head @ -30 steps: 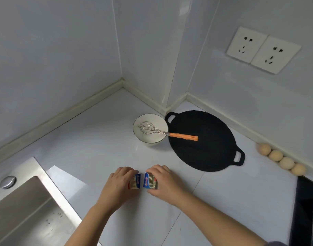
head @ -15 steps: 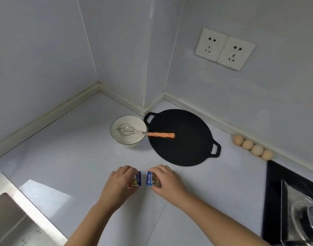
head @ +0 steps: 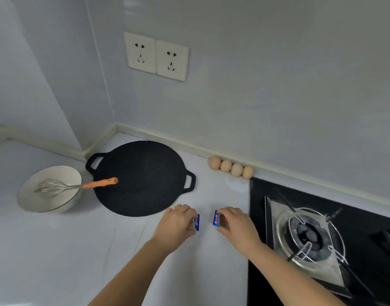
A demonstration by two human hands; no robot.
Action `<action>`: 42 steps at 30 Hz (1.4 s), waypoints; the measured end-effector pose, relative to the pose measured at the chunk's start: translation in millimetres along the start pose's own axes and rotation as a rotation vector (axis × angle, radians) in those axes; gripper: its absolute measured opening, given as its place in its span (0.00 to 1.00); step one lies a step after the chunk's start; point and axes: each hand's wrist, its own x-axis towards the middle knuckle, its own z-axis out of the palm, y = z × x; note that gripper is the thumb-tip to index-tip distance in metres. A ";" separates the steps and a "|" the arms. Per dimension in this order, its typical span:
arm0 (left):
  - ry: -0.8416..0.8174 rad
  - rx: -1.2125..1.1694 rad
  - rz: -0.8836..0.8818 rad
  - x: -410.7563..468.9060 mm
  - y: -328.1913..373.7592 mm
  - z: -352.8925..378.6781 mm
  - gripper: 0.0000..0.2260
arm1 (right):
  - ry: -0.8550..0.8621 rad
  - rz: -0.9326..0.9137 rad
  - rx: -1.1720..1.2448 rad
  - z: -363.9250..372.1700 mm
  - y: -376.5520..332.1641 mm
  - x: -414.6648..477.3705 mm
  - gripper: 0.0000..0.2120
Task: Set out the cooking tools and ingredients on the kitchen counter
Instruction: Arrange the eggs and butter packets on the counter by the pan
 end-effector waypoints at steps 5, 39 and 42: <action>0.043 0.043 0.066 58.2 24.7 25.2 0.15 | 0.070 0.042 -0.062 -7.2 47.2 17.4 0.19; 0.117 0.327 0.156 153.1 32.4 64.6 0.34 | 0.310 -0.049 -0.165 15.0 99.9 92.4 0.28; 0.123 0.333 0.162 158.5 32.2 66.1 0.34 | 0.316 -0.036 -0.171 13.3 102.5 98.1 0.28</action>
